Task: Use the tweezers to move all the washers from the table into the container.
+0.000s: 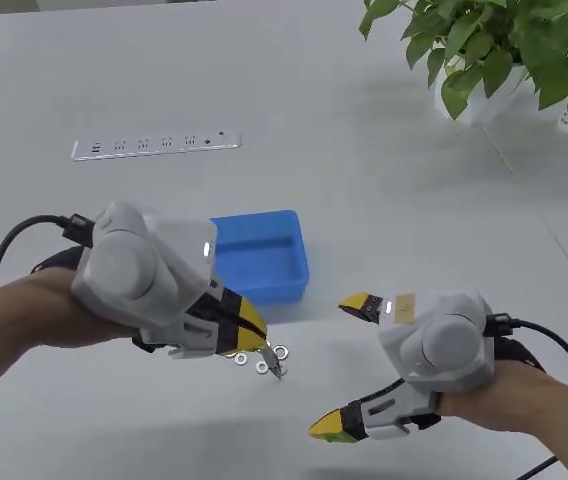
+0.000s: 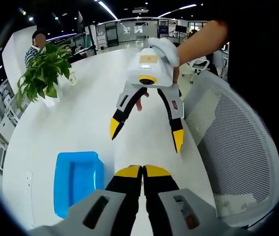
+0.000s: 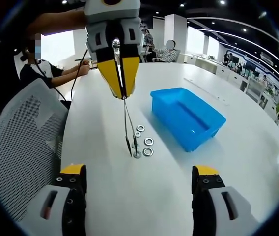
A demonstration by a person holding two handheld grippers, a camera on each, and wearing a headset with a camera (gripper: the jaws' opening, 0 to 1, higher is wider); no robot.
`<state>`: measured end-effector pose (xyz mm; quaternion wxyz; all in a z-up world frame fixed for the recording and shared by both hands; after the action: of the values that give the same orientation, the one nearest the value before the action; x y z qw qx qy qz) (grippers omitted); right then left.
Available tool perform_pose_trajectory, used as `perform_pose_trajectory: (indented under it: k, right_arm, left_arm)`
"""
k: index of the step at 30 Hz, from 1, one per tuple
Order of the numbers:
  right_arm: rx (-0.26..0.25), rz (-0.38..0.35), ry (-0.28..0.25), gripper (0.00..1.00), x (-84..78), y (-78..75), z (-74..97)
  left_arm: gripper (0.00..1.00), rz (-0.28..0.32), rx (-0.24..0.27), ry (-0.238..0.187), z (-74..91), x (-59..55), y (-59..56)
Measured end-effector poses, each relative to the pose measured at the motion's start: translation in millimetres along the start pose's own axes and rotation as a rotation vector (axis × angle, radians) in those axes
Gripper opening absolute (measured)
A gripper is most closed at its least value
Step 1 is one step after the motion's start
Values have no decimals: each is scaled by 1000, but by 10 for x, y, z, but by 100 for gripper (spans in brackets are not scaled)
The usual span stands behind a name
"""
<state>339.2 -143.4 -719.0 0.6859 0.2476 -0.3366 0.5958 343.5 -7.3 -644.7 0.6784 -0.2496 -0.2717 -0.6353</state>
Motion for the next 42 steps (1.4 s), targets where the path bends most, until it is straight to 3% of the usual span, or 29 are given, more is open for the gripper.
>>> perform_pose_trajectory:
  k: [4,9,13,28,42]
  right_arm:
    - [1,6,-4,87,7,-6,-1]
    - [11,33,-26,74,38,-1,-10]
    - [22,64,-14,62,62,8,-41]
    - [80,129,-37,36,210,17,-219]
    - [111,162,-49,20,300,30,-362]
  left_arm:
    - [5,2,0,-4,-7,7,8]
    - [5,6,0,-7,-5,3,17]
    - [5,10,0,-9,-6,6,15]
    - [5,17,14,-22,-27,35,20]
    - [5,24,16,-29,-27,28,19]
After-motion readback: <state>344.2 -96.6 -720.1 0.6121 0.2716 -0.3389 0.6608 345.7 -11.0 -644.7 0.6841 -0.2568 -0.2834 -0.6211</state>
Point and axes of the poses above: the centre of the closed fingertips' face, and the gripper's own axes: z roughly backward along the fingers, y roughly to its left, x roughly out of its top, the point moved 7 cm from there along z, roughly backward along the fingers, and after that the axes turned 4 degrees about z, right-handed, at the moved point
